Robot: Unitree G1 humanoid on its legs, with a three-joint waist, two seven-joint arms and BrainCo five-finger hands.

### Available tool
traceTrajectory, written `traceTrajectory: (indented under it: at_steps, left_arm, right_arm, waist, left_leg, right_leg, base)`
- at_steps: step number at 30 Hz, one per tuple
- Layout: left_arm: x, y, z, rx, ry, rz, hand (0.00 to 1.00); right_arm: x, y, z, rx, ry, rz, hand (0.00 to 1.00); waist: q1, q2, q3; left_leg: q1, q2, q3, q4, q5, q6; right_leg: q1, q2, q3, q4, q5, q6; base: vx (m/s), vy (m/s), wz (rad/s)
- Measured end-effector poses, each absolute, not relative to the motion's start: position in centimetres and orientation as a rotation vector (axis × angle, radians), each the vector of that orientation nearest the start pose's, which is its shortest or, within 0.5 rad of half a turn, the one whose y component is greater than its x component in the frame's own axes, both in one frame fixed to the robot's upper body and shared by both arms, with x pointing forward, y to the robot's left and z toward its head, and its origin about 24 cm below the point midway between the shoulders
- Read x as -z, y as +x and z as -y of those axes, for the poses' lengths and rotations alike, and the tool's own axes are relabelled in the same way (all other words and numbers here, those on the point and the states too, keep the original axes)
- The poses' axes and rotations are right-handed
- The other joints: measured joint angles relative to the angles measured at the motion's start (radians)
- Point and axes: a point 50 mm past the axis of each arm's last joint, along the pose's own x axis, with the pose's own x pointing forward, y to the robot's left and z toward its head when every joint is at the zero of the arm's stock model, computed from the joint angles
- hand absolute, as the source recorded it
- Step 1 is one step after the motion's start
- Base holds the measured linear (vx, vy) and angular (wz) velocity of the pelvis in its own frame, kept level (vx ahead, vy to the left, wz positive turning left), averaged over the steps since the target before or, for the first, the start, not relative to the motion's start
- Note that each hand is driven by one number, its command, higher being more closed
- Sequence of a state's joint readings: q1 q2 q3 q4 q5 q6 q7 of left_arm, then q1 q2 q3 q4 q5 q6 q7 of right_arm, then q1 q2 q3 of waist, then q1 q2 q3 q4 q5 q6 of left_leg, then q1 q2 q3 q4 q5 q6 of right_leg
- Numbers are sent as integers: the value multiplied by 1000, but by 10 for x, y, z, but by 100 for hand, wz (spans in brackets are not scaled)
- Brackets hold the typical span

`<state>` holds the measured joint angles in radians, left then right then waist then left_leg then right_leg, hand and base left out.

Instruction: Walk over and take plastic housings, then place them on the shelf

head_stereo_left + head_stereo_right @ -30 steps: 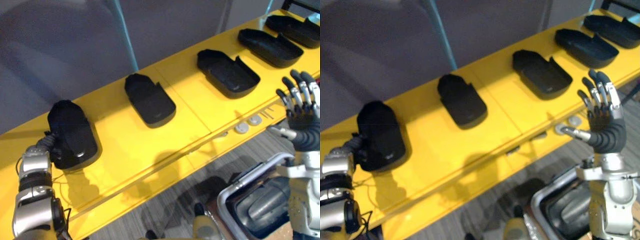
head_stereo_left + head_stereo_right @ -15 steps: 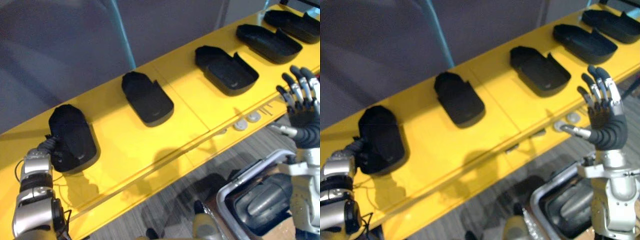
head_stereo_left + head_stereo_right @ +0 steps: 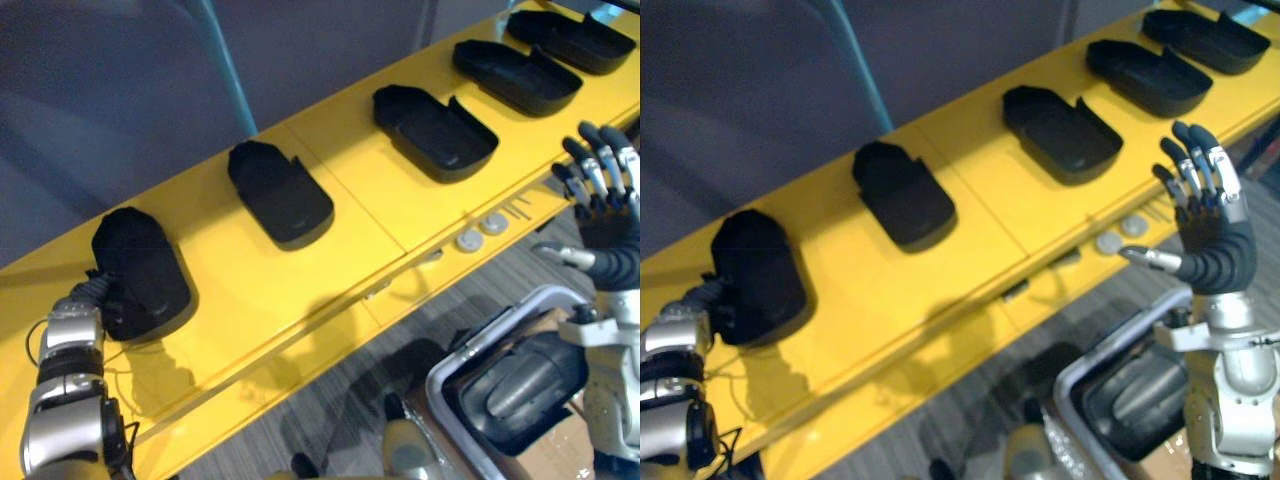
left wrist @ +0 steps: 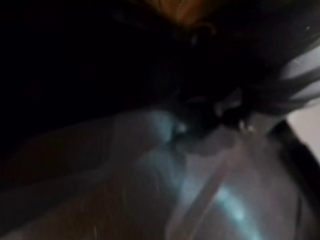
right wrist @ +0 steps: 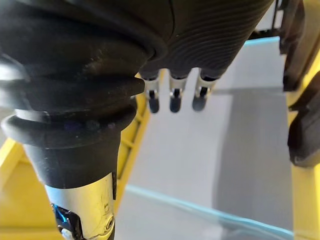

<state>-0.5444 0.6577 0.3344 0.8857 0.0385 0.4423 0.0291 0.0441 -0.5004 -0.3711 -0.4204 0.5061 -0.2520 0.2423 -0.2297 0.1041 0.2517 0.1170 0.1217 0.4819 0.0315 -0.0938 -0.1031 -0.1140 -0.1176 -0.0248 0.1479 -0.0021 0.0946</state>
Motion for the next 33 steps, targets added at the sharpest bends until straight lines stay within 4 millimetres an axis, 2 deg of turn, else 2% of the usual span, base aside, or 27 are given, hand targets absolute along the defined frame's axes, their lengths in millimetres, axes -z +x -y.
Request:
traceTrajectory:
  at_steps: [11,14,18,19,20,21,23,26,28,31,33]
  left_arm:
    - [-71,275,-401,-940,199,-533,0]
    - [-95,277,-406,-1037,223,-397,0]
    - [-177,278,-409,-1083,360,-12,0]
    - [-187,277,-407,-1079,388,45,0]
    - [-205,273,-397,-1048,435,173,0]
    - [-209,272,-391,-1027,439,219,0]
    - [-221,264,-363,-916,425,391,0]
    - [-220,247,-329,-753,324,529,0]
    - [-201,227,-307,-642,248,557,0]
    - [-171,206,-305,-629,219,481,0]
    - [-162,192,-307,-649,221,449,0]
  right_arm:
    - [-202,204,257,-125,-159,729,0]
    - [-192,204,255,-146,-140,689,0]
    - [-170,207,246,-157,-49,621,0]
    - [-168,207,245,-158,-41,613,0]
    - [-163,207,242,-156,-22,597,0]
    - [-162,207,242,-148,-12,595,0]
    - [-158,208,238,-123,30,590,0]
    - [-153,208,235,-83,79,591,0]
    - [-150,209,232,-47,88,587,0]
    - [-146,208,231,1,96,582,0]
    - [-144,208,230,20,100,580,0]
  waist:
    - [-5,-5,-2]
    - [-2,-6,-3]
    - [6,-12,-22]
    - [8,-11,-26]
    - [33,-7,-54]
    - [43,-4,-65]
    - [56,-3,-82]
    - [92,-5,-112]
    - [122,-5,-126]
    - [157,-8,-130]
    - [174,-13,-132]
  left_leg:
    - [-14,-1,3,-1,1,1]
    - [-6,-3,-11,-8,3,3]
    - [6,-6,-51,-41,23,3]
    - [7,-5,-61,-44,24,3]
    - [6,-5,-64,-52,26,2]
    - [8,-5,-67,-57,28,2]
    - [28,-4,-117,-59,29,3]
    - [26,-5,-150,-59,29,3]
    - [24,-7,-178,-58,29,3]
    - [21,-11,-224,-58,36,2]
    - [18,-9,-231,-58,37,1]
  right_leg:
    - [-22,0,3,9,0,0]
    - [1,-1,-9,-5,1,1]
    - [40,-5,-55,-36,3,2]
    - [47,-5,-61,-40,3,2]
    - [50,-4,-67,-50,3,2]
    - [55,-5,-75,-56,3,3]
    - [116,-5,-118,-85,3,3]
    - [147,-7,-156,-110,3,3]
    - [170,-10,-189,-131,6,7]
    - [204,-8,-227,-158,10,8]
    - [219,-4,-243,-181,19,6]
  base:
    - [4,0,0]
    - [23,6,12]
    - [35,1,28]
    - [61,-2,23]
    - [71,4,17]
    - [109,5,29]
    - [85,-9,49]
    - [47,-14,41]
    - [20,-14,41]
    - [-18,-25,37]
    - [-29,-24,21]
